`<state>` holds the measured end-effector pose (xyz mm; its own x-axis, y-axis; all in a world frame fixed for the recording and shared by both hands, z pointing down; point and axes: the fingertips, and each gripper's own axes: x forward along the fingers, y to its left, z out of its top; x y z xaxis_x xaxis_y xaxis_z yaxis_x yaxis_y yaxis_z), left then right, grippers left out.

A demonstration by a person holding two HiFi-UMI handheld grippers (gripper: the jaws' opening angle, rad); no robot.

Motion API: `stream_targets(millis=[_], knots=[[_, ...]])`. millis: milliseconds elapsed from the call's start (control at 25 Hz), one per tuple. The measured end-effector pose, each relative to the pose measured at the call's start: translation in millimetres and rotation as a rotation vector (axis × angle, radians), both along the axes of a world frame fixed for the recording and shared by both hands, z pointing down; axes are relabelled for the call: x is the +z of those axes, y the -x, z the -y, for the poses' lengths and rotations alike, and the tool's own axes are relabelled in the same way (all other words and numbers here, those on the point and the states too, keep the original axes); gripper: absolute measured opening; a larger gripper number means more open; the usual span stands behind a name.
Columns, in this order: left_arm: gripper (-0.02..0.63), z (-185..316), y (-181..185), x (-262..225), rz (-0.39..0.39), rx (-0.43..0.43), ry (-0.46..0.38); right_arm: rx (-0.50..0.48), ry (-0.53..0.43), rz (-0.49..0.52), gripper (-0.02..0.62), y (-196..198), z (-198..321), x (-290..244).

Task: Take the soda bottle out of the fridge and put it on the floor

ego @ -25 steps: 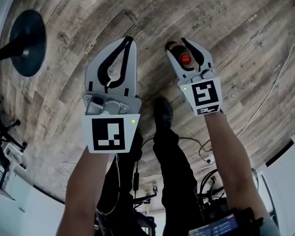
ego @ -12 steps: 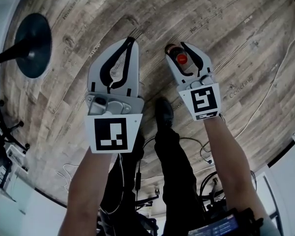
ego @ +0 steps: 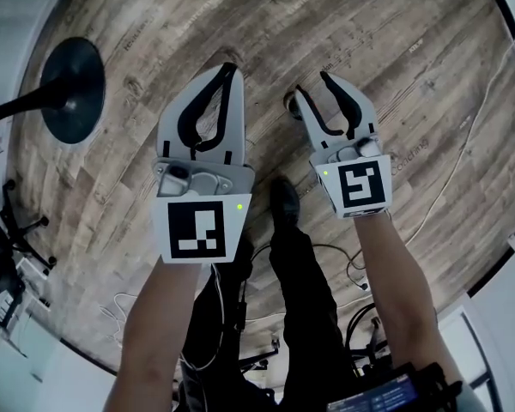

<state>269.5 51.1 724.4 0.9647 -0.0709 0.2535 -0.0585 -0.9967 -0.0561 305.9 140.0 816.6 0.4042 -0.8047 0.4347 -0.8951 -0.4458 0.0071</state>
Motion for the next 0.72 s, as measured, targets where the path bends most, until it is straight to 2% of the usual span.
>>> stream_targets(millis=[200, 360, 560, 720], knots=[[0.016, 11.6, -7.4, -65.8, -0.071, -0.045, 0.017, 0.035, -0.122, -0.126, 0.086, -21.9, 14.8, -94.8], [0.016, 22.4, -8.6, -139.3, -0.13, -0.077, 0.007, 0.05, -0.197, -0.212, 0.055, -31.9, 27.5, -190.0], [0.016, 36.7, -11.1, -256.6, -0.249, -0.14, -0.018, 0.059, -0.297, -0.324, 0.022, -39.1, 45.2, -318.2], [0.017, 35.8, -6.6, -356.8, -0.316, -0.132, -0.081, 0.045, -0.375, -0.399, 0.012, -32.3, 56.1, -431.2]])
